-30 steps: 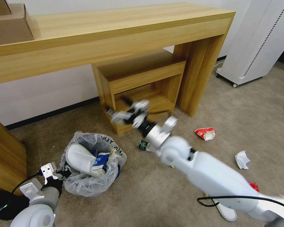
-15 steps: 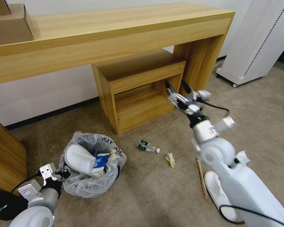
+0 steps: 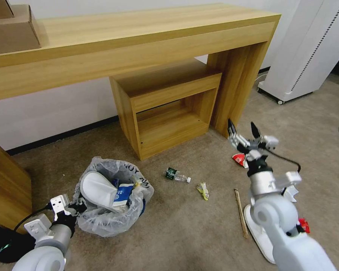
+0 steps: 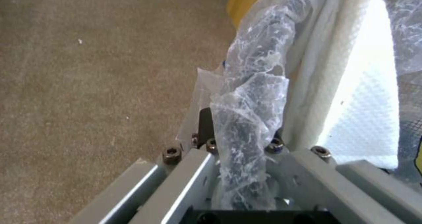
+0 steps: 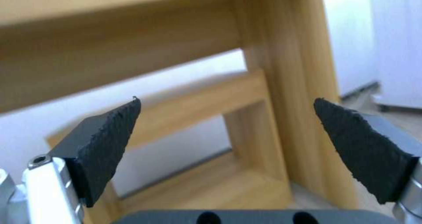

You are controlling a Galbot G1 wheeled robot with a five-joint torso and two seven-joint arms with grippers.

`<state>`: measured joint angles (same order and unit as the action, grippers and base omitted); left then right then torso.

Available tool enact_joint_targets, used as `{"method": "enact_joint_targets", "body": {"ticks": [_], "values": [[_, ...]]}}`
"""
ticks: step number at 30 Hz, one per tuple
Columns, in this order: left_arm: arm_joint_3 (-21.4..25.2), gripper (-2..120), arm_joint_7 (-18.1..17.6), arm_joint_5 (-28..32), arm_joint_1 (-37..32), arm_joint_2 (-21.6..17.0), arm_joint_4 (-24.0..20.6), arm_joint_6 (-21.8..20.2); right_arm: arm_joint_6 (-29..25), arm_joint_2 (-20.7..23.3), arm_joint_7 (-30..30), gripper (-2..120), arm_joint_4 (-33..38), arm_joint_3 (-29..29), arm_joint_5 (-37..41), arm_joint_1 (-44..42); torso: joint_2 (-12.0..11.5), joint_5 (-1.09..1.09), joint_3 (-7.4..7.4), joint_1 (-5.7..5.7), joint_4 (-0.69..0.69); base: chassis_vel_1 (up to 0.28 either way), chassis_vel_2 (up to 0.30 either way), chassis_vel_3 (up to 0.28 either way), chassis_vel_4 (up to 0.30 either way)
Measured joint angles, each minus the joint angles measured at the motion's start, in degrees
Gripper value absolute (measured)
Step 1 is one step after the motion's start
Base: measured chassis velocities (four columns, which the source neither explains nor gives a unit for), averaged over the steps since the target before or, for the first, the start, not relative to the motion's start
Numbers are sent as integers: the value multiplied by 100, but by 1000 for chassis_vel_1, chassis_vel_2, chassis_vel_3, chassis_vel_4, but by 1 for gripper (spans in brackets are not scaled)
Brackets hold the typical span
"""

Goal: Pick up the trash bin and place the garbage on the floor into it.

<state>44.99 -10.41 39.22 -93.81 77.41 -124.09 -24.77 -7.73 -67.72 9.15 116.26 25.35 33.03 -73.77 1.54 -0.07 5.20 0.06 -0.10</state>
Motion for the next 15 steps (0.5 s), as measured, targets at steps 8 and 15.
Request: {"method": "enact_joint_targets", "body": {"ticks": [8, 15], "values": [[-24, 0, 39, -89, -15, 17, 11, 17, 103, -117, 306, 100, -209, -14, -367, -106, 0, 0, 1, 0, 1, 0, 0, 0, 0], [-26, 0, 84, -188, -5, 27, 36, 65, 101, -275, 334, 100, -308, 1, -479, -117, 0, 0, 0, 0, 1, 0, 0, 0, 0]]}}
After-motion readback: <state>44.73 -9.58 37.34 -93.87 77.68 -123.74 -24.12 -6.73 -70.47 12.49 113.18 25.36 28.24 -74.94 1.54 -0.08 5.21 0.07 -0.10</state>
